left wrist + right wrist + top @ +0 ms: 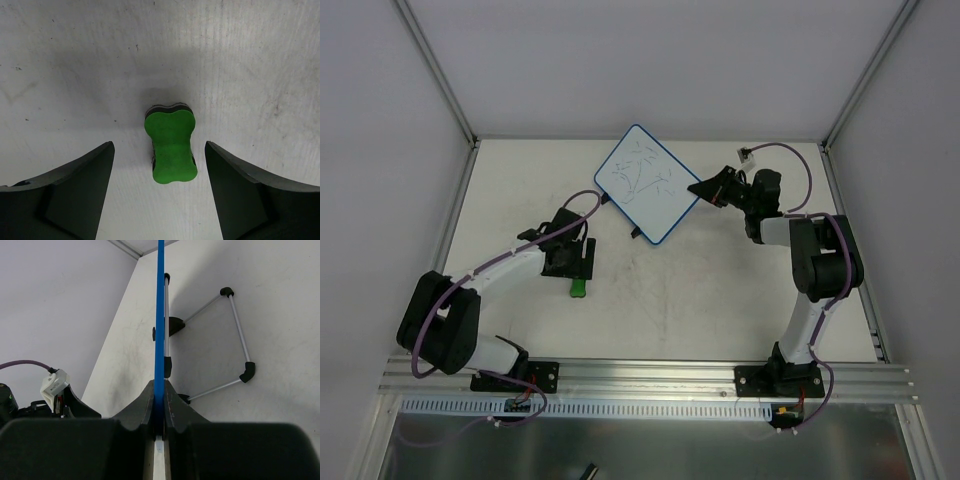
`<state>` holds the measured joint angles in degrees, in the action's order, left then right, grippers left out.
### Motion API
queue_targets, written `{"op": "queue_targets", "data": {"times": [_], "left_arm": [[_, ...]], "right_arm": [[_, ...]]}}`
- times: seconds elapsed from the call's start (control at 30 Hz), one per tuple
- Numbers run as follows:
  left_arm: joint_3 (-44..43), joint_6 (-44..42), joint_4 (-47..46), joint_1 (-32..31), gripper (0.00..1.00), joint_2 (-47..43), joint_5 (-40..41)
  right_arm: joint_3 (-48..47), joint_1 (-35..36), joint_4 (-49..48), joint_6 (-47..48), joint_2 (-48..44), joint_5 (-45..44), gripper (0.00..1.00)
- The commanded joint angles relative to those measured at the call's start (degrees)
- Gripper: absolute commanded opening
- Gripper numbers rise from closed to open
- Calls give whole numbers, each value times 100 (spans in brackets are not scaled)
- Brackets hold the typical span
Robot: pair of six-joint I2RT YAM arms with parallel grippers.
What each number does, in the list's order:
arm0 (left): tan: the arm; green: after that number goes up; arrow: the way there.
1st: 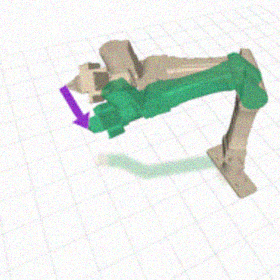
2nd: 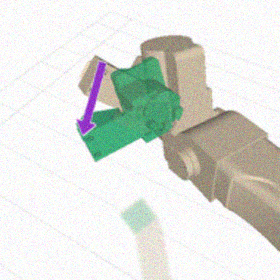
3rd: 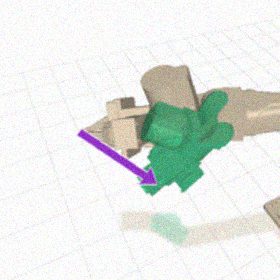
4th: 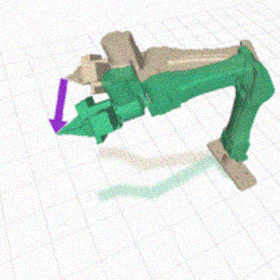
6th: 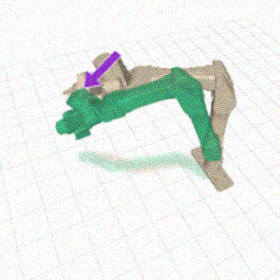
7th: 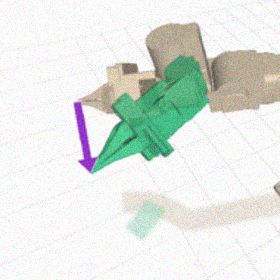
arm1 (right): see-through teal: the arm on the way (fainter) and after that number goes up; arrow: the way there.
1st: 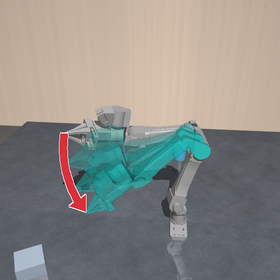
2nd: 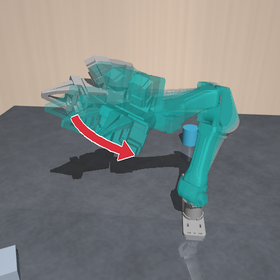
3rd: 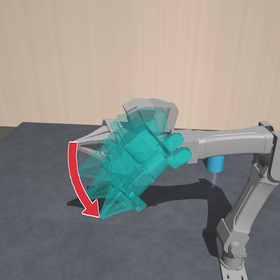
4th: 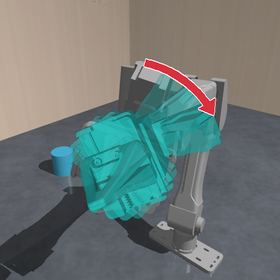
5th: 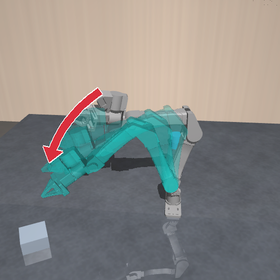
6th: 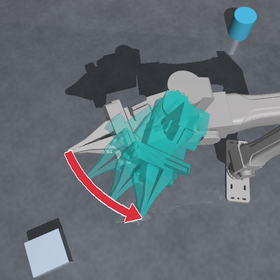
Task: Erase the whiteboard
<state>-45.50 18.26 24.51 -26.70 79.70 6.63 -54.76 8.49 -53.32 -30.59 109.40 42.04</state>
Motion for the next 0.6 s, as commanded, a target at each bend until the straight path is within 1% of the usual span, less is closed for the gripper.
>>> {"op": "queue_targets", "data": {"times": [0.0, 0.17, 0.33, 0.57], "left_arm": [[-161, -156, 98, -72, 73, 72, -48], [-153, -165, 36, -99, 71, 212, -101], [-153, -174, -25, -169, 66, 274, -250], [-205, -139, -25, -213, 60, 414, -259]], "right_arm": [[-219, 21, -302, 35, 63, 111, 0], [-210, 21, -319, 18, 72, 111, 0], [-228, 21, -319, 0, 90, 111, 0], [-210, 30, -363, -17, 90, 111, 0]]}}
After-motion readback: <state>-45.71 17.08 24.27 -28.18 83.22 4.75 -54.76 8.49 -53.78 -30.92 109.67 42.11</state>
